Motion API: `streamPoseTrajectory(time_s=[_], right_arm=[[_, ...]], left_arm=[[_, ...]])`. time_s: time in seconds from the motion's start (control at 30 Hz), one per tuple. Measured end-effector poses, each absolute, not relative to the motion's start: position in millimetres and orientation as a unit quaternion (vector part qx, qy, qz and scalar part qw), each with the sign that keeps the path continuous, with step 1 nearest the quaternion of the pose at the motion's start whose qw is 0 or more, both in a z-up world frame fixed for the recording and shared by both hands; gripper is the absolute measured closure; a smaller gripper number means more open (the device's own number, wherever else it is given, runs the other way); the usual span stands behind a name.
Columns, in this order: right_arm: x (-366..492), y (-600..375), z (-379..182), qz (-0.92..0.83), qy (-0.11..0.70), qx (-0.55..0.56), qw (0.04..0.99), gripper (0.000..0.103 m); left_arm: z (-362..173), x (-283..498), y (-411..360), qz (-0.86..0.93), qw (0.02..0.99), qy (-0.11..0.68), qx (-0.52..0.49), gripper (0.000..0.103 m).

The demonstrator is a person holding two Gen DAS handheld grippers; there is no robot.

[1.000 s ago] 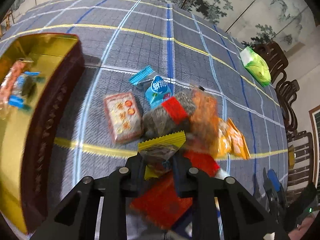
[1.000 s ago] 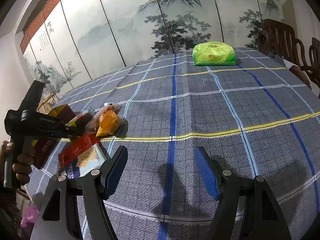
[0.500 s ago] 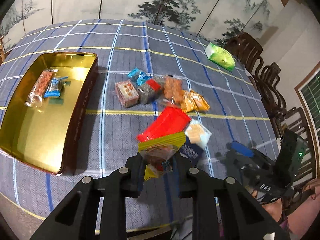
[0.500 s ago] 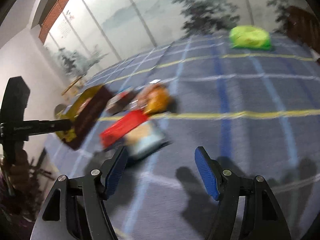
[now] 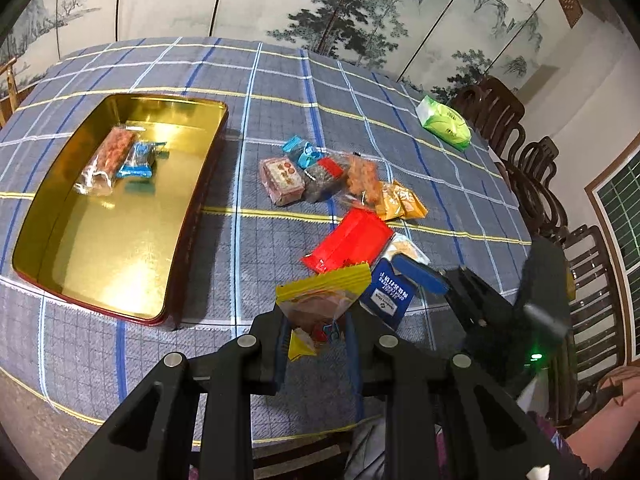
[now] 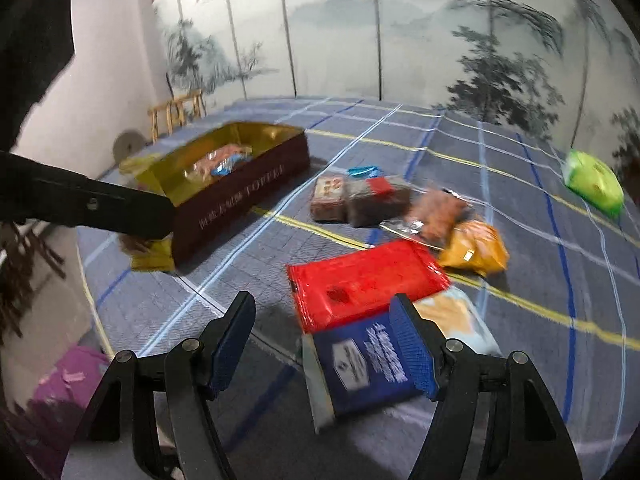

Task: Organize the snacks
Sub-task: 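Place the yellow cake in the tin with the left gripper while the right gripper grasps the soda cracker pack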

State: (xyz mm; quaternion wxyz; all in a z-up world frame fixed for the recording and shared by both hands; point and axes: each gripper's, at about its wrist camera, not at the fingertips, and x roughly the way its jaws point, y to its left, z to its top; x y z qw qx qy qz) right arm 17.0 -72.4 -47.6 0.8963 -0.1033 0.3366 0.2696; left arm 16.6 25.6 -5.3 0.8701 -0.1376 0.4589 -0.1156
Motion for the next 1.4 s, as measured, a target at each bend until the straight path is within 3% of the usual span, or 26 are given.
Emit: streamPoseTrajectory(time_s=[0.2, 0.5, 0.67, 0.8, 0.87, 1.07, 1.17, 1.23, 1.27, 1.4], right_arm=[[22.6, -72.1, -63.8, 0.236, 0.366, -0.161, 0.886, 0.033], [13.3, -171.5, -56.4, 0.131, 0.422, -0.149, 0.885, 0.033], [11.3, -227.9, -30.3, 0.102, 0.422, -0.057, 0.899, 0.028], [27.4, -248.4, -19.5, 0.072, 0.417, 0.033, 0.905, 0.015], [39.6, -242.8, -23.7, 0.068, 0.434, 0.074, 0.895, 0.014], [67.1, -191.5, -48.3, 0.028, 0.469, 0.040, 0.882, 0.014], [65.5, -176.0, -63.0, 0.030, 0.466, 0.008, 0.884, 0.022], [59.7, -165.8, -64.5, 0.041, 0.454, -0.043, 0.889, 0.036], [56.9, -170.7, -61.3, 0.052, 0.454, -0.043, 0.888, 0.050], [49.9, -200.3, -55.9, 0.079, 0.472, -0.028, 0.878, 0.052]], left_arm=[[-5.7, 15.1, 28.7, -0.119, 0.871, 0.456, -0.141, 0.082], [-5.0, 15.9, 26.4, -0.130, 0.868, 0.459, -0.141, 0.081], [-2.8, 15.1, 17.5, -0.140, 0.867, 0.458, -0.137, 0.081], [-1.5, 13.6, 11.2, -0.148, 0.868, 0.457, -0.129, 0.081], [-1.1, 13.1, 9.3, -0.152, 0.867, 0.457, -0.127, 0.080], [2.9, 9.9, 13.9, -0.159, 0.870, 0.451, -0.124, 0.080], [3.0, 10.2, 20.9, -0.160, 0.870, 0.449, -0.127, 0.080], [2.6, 10.8, 26.5, -0.162, 0.869, 0.449, -0.131, 0.080], [2.8, 10.8, 28.3, -0.162, 0.869, 0.449, -0.132, 0.080], [4.8, 7.3, 37.8, -0.162, 0.873, 0.442, -0.129, 0.080]])
